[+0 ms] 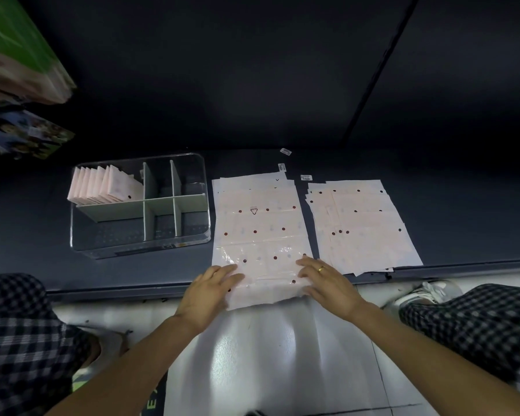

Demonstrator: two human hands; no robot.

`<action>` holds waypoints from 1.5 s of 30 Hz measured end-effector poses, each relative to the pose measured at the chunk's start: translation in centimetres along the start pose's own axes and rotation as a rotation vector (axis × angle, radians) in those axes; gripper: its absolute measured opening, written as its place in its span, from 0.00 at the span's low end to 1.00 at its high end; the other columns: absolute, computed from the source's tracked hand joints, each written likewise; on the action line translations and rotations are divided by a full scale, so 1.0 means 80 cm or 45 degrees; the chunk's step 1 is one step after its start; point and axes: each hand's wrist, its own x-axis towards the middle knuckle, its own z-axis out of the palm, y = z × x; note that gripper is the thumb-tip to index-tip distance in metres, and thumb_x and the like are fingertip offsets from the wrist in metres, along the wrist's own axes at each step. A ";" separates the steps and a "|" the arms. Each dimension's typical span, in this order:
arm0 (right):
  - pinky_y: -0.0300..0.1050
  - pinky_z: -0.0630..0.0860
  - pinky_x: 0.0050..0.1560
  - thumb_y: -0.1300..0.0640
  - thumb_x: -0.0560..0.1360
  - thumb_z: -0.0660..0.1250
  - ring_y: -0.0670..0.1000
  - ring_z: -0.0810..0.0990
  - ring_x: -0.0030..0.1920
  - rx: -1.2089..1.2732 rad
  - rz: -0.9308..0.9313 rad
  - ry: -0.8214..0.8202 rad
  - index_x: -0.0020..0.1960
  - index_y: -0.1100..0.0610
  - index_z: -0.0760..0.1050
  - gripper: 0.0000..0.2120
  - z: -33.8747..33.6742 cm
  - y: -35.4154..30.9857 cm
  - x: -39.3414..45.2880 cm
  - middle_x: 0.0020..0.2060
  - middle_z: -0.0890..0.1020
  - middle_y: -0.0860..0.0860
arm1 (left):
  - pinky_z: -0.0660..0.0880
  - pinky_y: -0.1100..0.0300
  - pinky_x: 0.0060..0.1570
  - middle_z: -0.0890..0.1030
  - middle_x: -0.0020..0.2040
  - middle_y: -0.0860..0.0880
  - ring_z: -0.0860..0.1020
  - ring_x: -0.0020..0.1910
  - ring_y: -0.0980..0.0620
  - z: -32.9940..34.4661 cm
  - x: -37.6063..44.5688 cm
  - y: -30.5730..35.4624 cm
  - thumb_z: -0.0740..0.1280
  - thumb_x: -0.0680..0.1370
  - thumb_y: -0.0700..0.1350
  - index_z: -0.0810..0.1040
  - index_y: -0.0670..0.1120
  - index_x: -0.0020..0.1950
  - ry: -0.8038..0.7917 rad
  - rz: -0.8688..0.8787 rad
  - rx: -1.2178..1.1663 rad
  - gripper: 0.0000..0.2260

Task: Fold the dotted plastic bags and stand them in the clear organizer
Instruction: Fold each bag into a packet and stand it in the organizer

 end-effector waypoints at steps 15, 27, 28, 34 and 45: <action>0.40 0.69 0.56 0.61 0.78 0.62 0.52 0.77 0.55 0.273 0.157 -0.384 0.50 0.60 0.78 0.06 -0.056 0.005 0.045 0.55 0.81 0.52 | 0.66 0.72 0.48 0.79 0.59 0.55 0.74 0.55 0.56 -0.039 0.024 0.002 0.72 0.73 0.47 0.82 0.48 0.48 0.019 -0.176 -0.697 0.05; 0.46 0.81 0.44 0.61 0.80 0.60 0.51 0.76 0.44 1.473 0.733 -0.489 0.42 0.60 0.72 0.08 -0.139 0.019 0.132 0.43 0.75 0.53 | 0.78 0.56 0.54 0.78 0.60 0.48 0.79 0.58 0.51 -0.120 0.056 0.000 0.76 0.63 0.58 0.76 0.52 0.61 -0.054 -0.415 -1.924 0.29; 0.49 0.82 0.46 0.62 0.79 0.61 0.52 0.76 0.45 1.587 0.792 -0.435 0.43 0.61 0.73 0.07 -0.138 0.025 0.141 0.44 0.75 0.54 | 0.79 0.57 0.53 0.77 0.60 0.48 0.78 0.58 0.52 -0.118 0.064 0.004 0.74 0.65 0.57 0.75 0.52 0.62 0.177 -0.470 -1.914 0.27; 0.51 0.82 0.45 0.39 0.76 0.60 0.56 0.84 0.48 1.751 1.088 -0.118 0.54 0.57 0.75 0.22 -0.119 0.050 0.183 0.46 0.84 0.56 | 0.69 0.73 0.58 0.71 0.66 0.59 0.69 0.62 0.70 -0.088 0.082 0.025 0.65 0.75 0.55 0.68 0.55 0.68 0.835 -0.456 -1.358 0.22; 0.51 0.76 0.56 0.53 0.79 0.61 0.53 0.74 0.59 0.808 0.830 0.328 0.67 0.57 0.67 0.18 -0.075 0.033 0.186 0.63 0.73 0.54 | 0.44 0.55 0.71 0.59 0.75 0.44 0.58 0.74 0.42 -0.013 0.068 0.019 0.52 0.77 0.63 0.62 0.42 0.74 0.070 -0.002 0.084 0.33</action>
